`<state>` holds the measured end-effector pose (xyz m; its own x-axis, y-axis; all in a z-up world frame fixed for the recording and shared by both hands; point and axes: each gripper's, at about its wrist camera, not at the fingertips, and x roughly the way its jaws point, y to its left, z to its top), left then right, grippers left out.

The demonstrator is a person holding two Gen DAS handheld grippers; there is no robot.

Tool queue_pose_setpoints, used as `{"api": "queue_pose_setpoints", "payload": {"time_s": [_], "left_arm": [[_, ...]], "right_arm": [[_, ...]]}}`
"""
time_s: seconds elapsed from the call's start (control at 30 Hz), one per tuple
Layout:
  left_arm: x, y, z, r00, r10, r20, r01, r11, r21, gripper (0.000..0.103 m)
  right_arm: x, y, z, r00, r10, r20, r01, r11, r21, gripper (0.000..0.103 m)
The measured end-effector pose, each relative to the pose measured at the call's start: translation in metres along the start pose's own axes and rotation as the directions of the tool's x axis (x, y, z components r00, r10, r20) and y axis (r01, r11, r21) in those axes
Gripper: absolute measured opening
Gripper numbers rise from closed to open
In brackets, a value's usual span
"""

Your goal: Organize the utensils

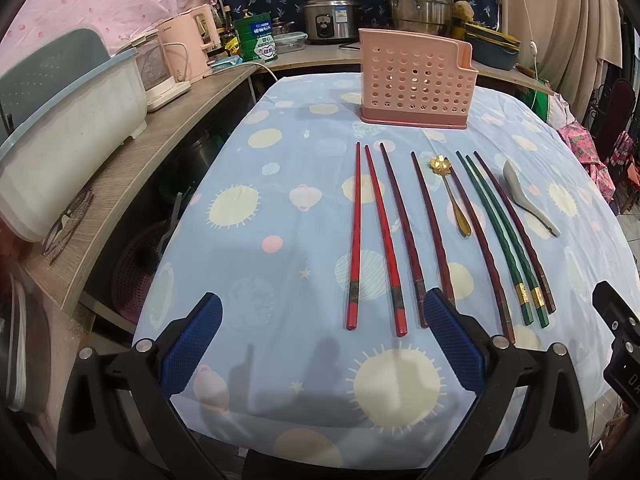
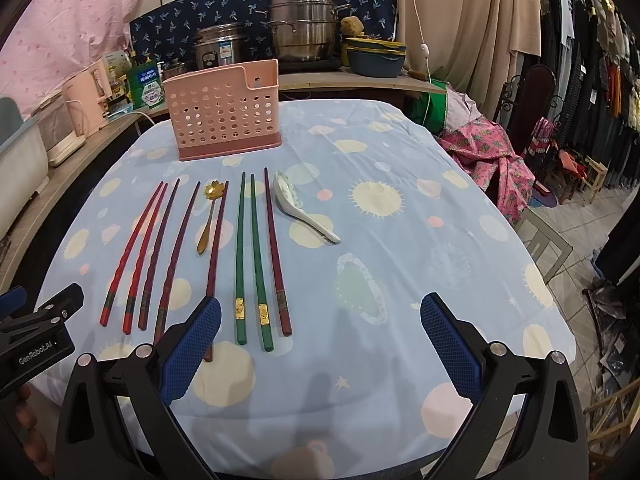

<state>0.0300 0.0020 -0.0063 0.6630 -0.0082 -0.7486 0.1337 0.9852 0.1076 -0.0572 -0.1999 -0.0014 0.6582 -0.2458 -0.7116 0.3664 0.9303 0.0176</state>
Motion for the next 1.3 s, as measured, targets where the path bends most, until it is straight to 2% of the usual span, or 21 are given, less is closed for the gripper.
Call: {"api": "queue_pose_setpoints", "payload": {"time_s": [1.3], "left_arm": [[-0.0035, -0.0004, -0.0011, 1.000, 0.001, 0.000, -0.001, 1.000, 0.003, 0.096]], "right_arm": [[-0.0021, 0.0007, -0.0015, 1.000, 0.011, -0.002, -0.011, 1.000, 0.010, 0.096]]}}
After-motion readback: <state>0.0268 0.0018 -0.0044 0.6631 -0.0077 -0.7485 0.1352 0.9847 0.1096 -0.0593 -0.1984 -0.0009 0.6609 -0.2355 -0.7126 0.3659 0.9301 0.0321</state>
